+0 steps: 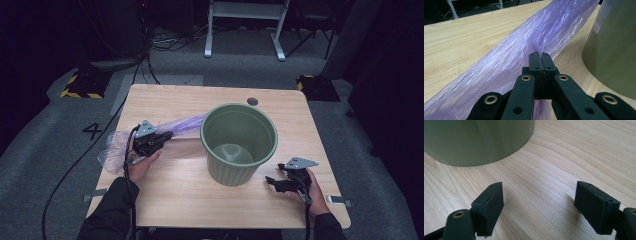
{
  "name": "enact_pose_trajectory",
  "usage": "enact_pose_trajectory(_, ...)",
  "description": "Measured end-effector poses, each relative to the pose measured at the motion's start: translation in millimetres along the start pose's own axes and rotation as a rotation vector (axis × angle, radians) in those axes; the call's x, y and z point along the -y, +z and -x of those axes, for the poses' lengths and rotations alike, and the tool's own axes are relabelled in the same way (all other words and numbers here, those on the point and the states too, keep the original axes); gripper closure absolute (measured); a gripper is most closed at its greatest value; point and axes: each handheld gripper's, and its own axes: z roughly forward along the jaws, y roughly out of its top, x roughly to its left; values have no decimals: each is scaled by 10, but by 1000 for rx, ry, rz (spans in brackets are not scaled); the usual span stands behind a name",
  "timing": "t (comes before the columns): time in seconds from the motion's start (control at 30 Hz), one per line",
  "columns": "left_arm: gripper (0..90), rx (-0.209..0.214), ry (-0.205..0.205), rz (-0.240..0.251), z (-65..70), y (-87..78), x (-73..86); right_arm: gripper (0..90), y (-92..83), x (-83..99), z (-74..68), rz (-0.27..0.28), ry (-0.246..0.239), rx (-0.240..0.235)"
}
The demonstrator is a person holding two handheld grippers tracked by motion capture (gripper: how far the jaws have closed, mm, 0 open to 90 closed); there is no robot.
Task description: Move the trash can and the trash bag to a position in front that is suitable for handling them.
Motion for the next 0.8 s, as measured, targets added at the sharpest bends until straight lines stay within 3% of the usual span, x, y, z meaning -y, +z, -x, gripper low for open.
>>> enact_pose_trajectory(0.8,894,21,8,94,88,-199,-159,233,3,-3,2,0,0,-3)
